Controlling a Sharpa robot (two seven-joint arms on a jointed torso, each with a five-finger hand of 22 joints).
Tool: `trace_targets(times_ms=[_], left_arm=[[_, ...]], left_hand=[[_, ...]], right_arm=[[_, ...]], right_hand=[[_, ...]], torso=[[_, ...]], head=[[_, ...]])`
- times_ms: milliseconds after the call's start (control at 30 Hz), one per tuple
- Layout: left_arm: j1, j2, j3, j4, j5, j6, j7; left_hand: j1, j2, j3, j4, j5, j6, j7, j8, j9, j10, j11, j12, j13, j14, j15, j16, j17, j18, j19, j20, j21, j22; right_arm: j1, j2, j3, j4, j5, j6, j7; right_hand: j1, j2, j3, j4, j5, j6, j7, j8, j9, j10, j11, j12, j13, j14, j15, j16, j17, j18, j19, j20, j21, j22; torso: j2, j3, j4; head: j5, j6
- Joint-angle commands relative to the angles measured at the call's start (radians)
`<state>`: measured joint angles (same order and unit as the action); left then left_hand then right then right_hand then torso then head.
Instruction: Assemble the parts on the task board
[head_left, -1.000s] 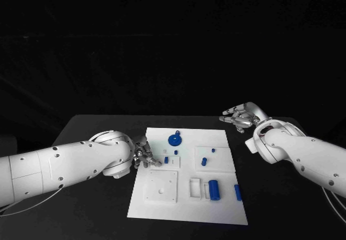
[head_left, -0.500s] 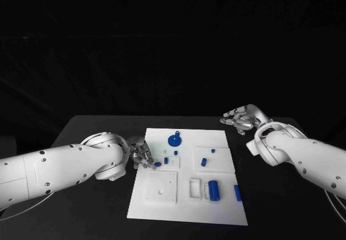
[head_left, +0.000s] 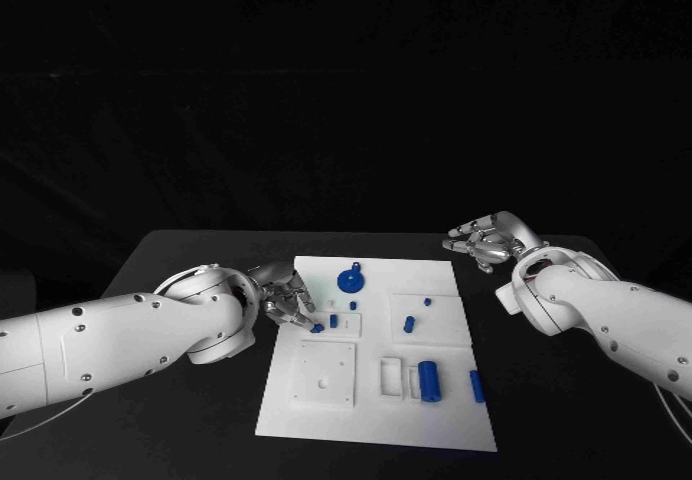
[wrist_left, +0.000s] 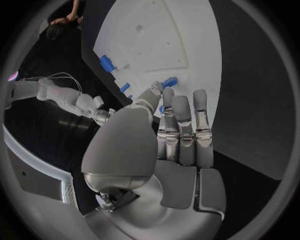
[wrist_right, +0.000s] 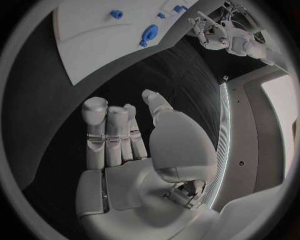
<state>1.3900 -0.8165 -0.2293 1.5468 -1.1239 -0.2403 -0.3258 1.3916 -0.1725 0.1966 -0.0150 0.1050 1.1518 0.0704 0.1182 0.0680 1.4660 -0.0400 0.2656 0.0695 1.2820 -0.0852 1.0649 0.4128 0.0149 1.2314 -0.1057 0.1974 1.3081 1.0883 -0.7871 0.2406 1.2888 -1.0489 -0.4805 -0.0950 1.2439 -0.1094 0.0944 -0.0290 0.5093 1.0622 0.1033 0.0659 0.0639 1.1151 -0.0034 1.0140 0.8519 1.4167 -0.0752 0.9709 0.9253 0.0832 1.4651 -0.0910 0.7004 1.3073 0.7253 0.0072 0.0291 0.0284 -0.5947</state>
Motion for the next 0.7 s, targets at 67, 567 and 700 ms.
trace_targets(times_ms=[67,567,700], left_arm=[[-0.001,0.003,-0.005,0.0,-0.087,-0.079,0.104],[-0.026,0.017,-0.013,-0.028,-0.149,-0.051,0.146],[-0.033,0.021,-0.013,-0.033,-0.151,-0.046,0.147]], left_hand=[[0.019,-0.001,0.023,-0.001,0.001,0.022,0.0,-0.038,-0.001,0.01,0.012,-0.024,-0.003,-0.016,0.005,-0.028,-0.015,-0.011,-0.001,0.004,-0.016,0.016],[0.004,-0.014,0.042,0.021,0.0,0.015,0.004,-0.055,-0.003,0.019,0.017,-0.081,-0.003,-0.008,0.01,-0.061,-0.026,-0.009,0.005,0.01,-0.042,0.016],[-0.003,-0.011,0.019,0.033,-0.004,0.008,0.004,-0.055,-0.003,0.022,0.018,-0.084,-0.003,-0.007,0.01,-0.06,-0.025,-0.01,0.01,0.011,-0.052,0.015]], right_arm=[[-0.002,-0.002,0.0,0.004,-0.001,0.014,0.013],[-0.007,-0.005,0.0,0.008,-0.003,0.017,0.016],[-0.008,-0.006,0.0,0.008,-0.003,0.017,0.016]], right_hand=[[-0.008,0.0,-0.007,0.002,0.004,-0.007,0.0,-0.004,-0.001,0.004,0.001,0.002,-0.001,0.007,0.002,-0.005,0.001,0.018,0.052,-0.001,0.004,0.082],[-0.006,0.002,-0.007,0.001,0.005,-0.007,0.0,-0.004,-0.001,0.005,0.0,0.003,0.0,0.008,0.002,-0.003,0.002,0.018,0.052,-0.001,0.005,0.082],[-0.006,0.002,-0.007,0.001,0.005,-0.007,0.0,-0.004,-0.001,0.005,0.0,0.003,0.0,0.008,0.002,-0.003,0.002,0.018,0.052,-0.001,0.005,0.082]], torso=[[0.001,-0.0001,-0.0006],[0.001,0.0001,-0.0007],[0.001,0.0,-0.0002]], head=[[0.001,-0.003],[0.004,-0.011],[0.005,-0.014]])
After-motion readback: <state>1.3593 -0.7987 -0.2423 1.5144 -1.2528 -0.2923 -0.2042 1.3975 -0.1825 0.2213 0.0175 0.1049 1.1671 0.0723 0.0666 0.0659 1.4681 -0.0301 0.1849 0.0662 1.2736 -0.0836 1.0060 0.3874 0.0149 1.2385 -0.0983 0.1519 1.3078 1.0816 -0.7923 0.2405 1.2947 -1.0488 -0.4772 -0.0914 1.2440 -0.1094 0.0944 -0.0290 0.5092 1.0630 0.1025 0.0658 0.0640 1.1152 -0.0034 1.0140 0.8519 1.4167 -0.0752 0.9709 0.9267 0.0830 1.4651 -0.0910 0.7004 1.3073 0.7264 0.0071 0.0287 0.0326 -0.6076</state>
